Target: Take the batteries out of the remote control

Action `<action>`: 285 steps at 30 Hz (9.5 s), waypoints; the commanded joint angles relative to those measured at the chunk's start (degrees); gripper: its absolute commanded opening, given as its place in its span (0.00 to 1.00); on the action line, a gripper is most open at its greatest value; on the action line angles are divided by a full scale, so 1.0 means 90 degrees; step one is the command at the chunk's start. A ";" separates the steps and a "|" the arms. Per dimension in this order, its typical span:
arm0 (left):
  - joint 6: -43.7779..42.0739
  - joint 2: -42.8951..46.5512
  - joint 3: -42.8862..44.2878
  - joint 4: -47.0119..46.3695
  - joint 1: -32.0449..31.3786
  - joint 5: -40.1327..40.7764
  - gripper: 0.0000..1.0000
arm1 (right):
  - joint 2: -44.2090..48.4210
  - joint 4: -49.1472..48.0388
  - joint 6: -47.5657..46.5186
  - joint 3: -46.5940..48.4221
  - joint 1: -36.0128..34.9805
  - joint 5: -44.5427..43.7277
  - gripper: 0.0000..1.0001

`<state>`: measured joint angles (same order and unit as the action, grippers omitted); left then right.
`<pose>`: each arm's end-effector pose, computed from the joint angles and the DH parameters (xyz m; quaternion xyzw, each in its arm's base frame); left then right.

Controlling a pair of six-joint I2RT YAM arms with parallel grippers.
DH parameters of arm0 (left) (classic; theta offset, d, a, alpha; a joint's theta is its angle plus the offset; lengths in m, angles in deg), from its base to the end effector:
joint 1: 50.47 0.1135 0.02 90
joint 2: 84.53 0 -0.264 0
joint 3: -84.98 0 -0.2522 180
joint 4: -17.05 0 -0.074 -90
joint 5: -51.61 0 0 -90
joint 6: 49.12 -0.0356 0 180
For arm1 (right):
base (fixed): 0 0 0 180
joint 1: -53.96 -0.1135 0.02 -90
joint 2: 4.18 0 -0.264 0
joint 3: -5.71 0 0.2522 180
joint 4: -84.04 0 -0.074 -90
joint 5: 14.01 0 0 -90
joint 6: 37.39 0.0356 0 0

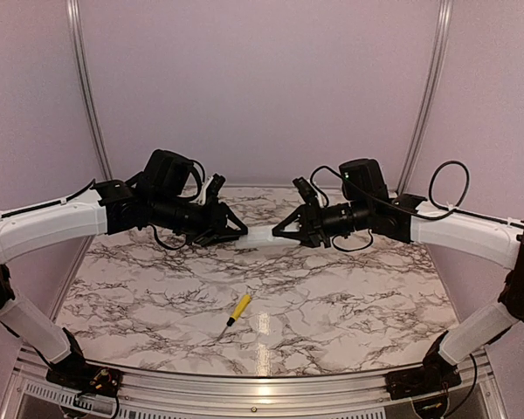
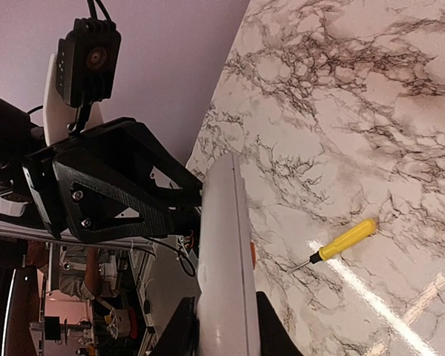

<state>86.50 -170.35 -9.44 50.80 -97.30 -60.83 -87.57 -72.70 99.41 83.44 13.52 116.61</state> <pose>0.2238 -0.2584 0.3160 0.1005 0.8650 -0.4514 0.1946 0.2354 0.2310 0.3020 -0.1313 0.8163 0.5452 0.1388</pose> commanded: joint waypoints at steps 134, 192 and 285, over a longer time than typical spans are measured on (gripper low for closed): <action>-0.0450 -0.1998 0.0360 -0.0747 -0.0051 -0.0657 0.27 | -0.1408 0.1932 -0.1482 0.0861 0.0535 -0.0909 0.00; -0.4766 0.1396 -0.1786 -0.0205 -0.0252 0.0304 0.85 | -0.2366 0.3358 -0.4399 0.1094 0.0150 0.1922 0.00; -0.3497 0.0237 -0.1918 -0.0761 -0.1842 0.3404 0.30 | -0.0356 0.1909 -0.1963 0.0285 0.0836 -0.0099 0.60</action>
<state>46.27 -170.70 -25.27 46.95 -113.91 -34.01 -94.19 -56.70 80.09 88.90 18.06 122.97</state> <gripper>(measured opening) 0.484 0.596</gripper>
